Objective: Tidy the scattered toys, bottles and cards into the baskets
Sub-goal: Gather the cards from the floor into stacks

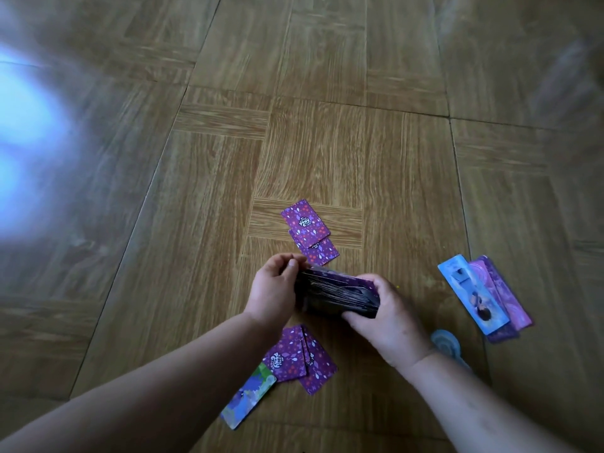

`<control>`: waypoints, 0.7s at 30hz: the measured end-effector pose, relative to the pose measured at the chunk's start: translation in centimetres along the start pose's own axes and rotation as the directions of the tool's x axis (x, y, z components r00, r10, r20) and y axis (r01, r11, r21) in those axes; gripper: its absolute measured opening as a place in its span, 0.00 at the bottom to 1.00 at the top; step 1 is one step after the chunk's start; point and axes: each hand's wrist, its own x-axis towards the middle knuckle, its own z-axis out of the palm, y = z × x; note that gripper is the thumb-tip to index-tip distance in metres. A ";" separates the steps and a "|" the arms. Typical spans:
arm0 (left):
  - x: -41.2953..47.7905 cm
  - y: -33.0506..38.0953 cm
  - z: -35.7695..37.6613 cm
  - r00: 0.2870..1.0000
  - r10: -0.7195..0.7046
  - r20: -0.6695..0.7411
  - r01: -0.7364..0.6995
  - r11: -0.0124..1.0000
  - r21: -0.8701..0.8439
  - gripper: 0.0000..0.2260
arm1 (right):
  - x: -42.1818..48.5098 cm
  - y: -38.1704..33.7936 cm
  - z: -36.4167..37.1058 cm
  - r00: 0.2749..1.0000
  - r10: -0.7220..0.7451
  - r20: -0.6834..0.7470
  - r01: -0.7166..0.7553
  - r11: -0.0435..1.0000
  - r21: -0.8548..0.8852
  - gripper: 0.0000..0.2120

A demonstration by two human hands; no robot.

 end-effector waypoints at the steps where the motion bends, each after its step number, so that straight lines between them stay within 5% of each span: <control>1: -0.3 0.2 0.1 0.999 0.000 0.035 0.000 1.000 -0.004 0.10 | 0.0 0.1 0.0 1.000 0.000 -0.004 0.000 1.000 0.013 0.25; 6: -1.3 -0.4 1.1 0.982 0.046 0.183 -0.068 0.991 0.117 0.06 | -0.3 -0.2 0.3 0.999 0.007 0.038 -0.007 1.000 0.006 0.22; 10: -1.2 -0.5 0.8 0.958 0.179 0.226 -0.265 0.853 0.449 0.13 | -0.4 -0.4 0.8 0.993 0.020 0.117 -0.012 0.997 -0.075 0.16; 14: -1.9 -0.2 0.5 0.942 0.181 0.284 -0.264 0.920 0.289 0.09 | -0.6 -0.9 0.3 0.999 0.020 0.051 -0.020 1.000 -0.013 0.15; 21: -1.9 -0.3 0.2 0.957 0.156 0.245 -0.241 0.899 0.365 0.07 | -0.7 -0.5 0.7 0.998 0.057 -0.002 -0.057 0.998 0.013 0.20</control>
